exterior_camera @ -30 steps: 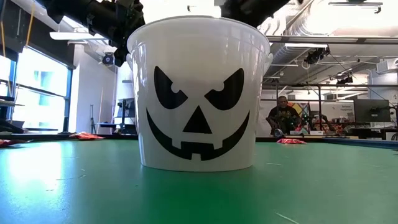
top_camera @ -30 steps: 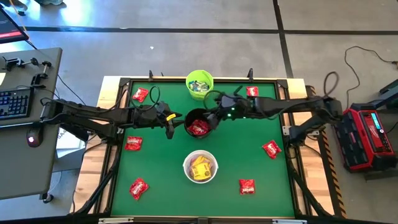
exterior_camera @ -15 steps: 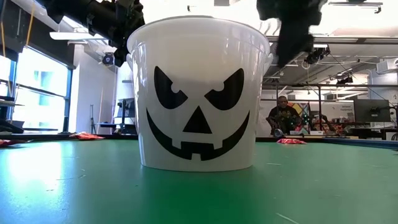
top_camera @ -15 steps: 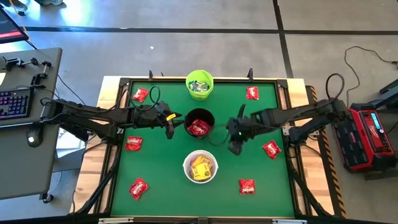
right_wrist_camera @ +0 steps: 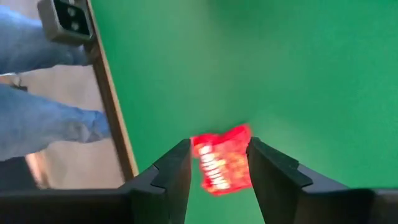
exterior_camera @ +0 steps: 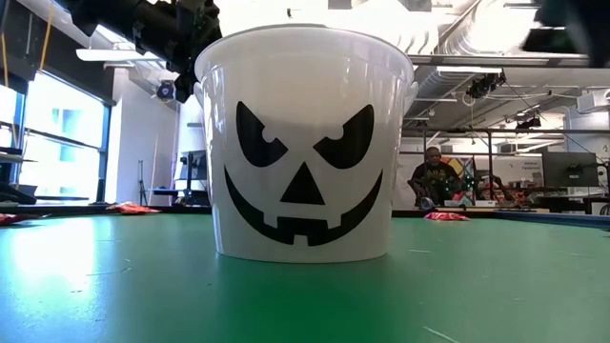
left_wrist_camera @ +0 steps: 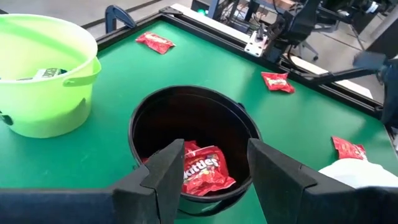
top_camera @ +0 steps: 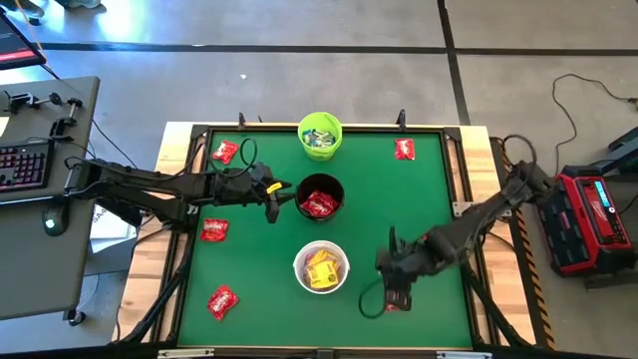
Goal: Sort candy by brand, put in halloween buckets
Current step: Put the red chocolate into the black bucket
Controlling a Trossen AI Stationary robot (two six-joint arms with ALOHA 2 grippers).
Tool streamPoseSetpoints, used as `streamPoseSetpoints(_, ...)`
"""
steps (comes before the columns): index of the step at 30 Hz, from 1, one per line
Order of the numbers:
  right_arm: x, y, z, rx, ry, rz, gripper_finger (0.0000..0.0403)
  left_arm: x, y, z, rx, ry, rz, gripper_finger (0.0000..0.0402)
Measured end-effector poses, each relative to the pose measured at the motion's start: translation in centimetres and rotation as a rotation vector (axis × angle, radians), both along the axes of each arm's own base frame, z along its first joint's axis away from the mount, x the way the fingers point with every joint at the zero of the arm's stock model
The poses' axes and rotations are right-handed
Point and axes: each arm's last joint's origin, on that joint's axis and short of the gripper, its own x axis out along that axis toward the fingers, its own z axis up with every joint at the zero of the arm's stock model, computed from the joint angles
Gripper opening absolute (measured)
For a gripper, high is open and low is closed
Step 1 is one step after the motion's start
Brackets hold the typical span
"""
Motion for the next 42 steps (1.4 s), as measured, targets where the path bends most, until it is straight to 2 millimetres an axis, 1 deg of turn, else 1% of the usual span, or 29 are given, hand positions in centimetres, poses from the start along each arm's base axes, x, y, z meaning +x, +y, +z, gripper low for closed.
streamPoseSetpoints(4, 0.0, 3.1, -1.9, 0.053, 0.048, 0.027, 0.0156, 0.0, -0.1, 0.0, -0.012, -0.001, -0.027, 0.0165)
streamPoseSetpoints(8, -0.2, 5.5, -4.3, 0.071, 0.137, -0.024, 0.0201, 0.0, -0.1, 0.0, -0.012, 0.001, -0.035, 0.0165)
streamPoseSetpoints(10, -0.3, 6.1, -5.5, 0.042, 0.169, -0.053, 0.023, 0.0, -0.1, 0.0, -0.005, 0.003, -0.038, 0.0165)
streamPoseSetpoints(13, -0.2, 6.6, -7.0, -0.039, 0.162, -0.087, 0.0265, 0.0, -0.1, 0.0, 0.004, 0.006, -0.042, 0.0165)
streamPoseSetpoints(16, -0.2, 6.9, -8.1, -0.111, 0.145, -0.076, 0.0283, 0.0, -0.1, 0.0, 0.018, 0.01, -0.048, 0.0165)
streamPoseSetpoints(18, -0.2, 7.1, -8.7, -0.153, 0.139, -0.051, 0.0286, 0.0, -0.1, 0.0, 0.025, 0.013, -0.052, 0.0165)
streamPoseSetpoints(23, -0.7, 7.6, -10.2, -0.249, 0.155, 0.088, 0.0287, 0.0, -0.1, -0.1, 0.042, 0.029, -0.06, 0.0165)
streamPoseSetpoints(27, -1.0, 7.7, -11.1, -0.325, 0.164, 0.166, 0.0287, -0.1, -0.1, -0.3, 0.046, 0.047, -0.063, 0.0165)
streamPoseSetpoints(34, -1.1, 7.2, -11.2, -0.427, 0.153, 0.208, 0.0287, -0.1, -0.1, -0.3, 0.046, 0.051, -0.063, 0.0165)
streamPoseSetpoints(37, -1.1, 7.1, -11.1, -0.443, 0.148, 0.233, 0.0287, -0.1, -0.1, -0.3, 0.046, 0.051, -0.063, 0.0165)
streamPoseSetpoints(39, -1.0, 7.0, -11.2, -0.445, 0.15, 0.235, 0.0282, -0.1, -0.1, -0.3, 0.046, 0.051, -0.062, 0.0165)
streamPoseSetpoints(42, -0.9, 6.9, -11.2, -0.446, 0.151, 0.234, 0.0263, -0.1, -0.1, -0.3, 0.046, 0.05, -0.062, 0.0165)
